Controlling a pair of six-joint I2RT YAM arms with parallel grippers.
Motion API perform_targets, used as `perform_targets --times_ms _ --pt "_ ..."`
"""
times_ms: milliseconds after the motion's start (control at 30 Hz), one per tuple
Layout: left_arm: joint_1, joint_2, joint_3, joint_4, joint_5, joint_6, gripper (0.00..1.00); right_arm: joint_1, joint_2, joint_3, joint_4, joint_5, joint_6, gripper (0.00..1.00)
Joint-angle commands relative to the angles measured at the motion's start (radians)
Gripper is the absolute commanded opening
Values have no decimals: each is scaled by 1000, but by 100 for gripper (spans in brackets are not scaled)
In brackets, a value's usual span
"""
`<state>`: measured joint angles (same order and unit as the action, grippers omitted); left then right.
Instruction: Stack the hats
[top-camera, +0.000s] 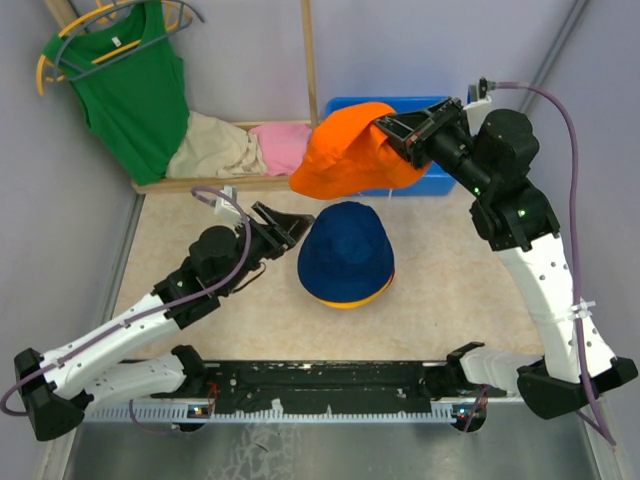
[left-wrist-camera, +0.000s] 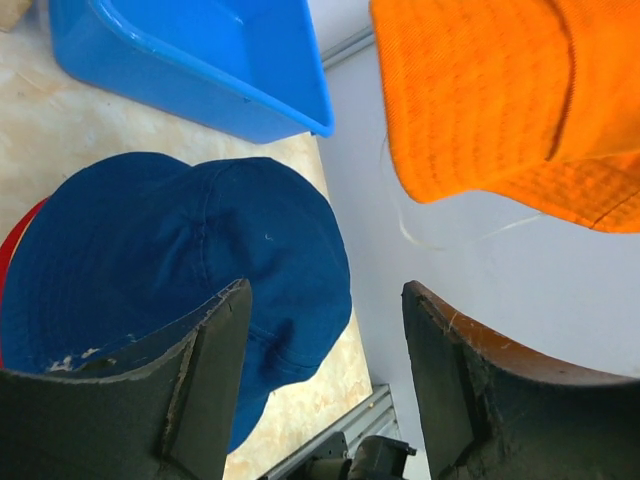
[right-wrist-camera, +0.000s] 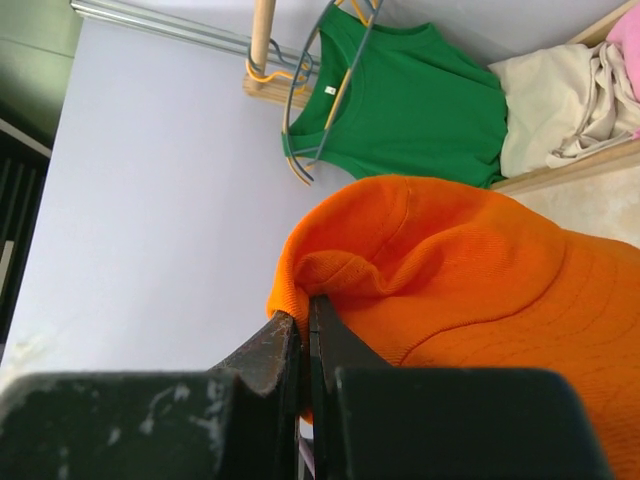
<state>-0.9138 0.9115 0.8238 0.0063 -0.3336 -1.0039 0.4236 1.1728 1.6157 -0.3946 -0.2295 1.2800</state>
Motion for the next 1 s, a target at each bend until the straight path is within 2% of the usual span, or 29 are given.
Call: perform_targets --times_ms 0,267,533,733,967 --pt "-1 6 -20 139 -25 34 68 7 -38 25 81 -9 29 0" --pt "-1 -1 -64 391 -10 105 69 7 -51 -15 103 -7 73 0" --pt "-1 72 -52 529 59 119 70 7 -39 -35 130 -19 92 0" --pt "-1 127 -31 551 83 112 71 6 -22 -27 141 -27 99 0" --pt "-1 113 -65 578 44 109 73 4 -2 -29 165 -56 131 0"
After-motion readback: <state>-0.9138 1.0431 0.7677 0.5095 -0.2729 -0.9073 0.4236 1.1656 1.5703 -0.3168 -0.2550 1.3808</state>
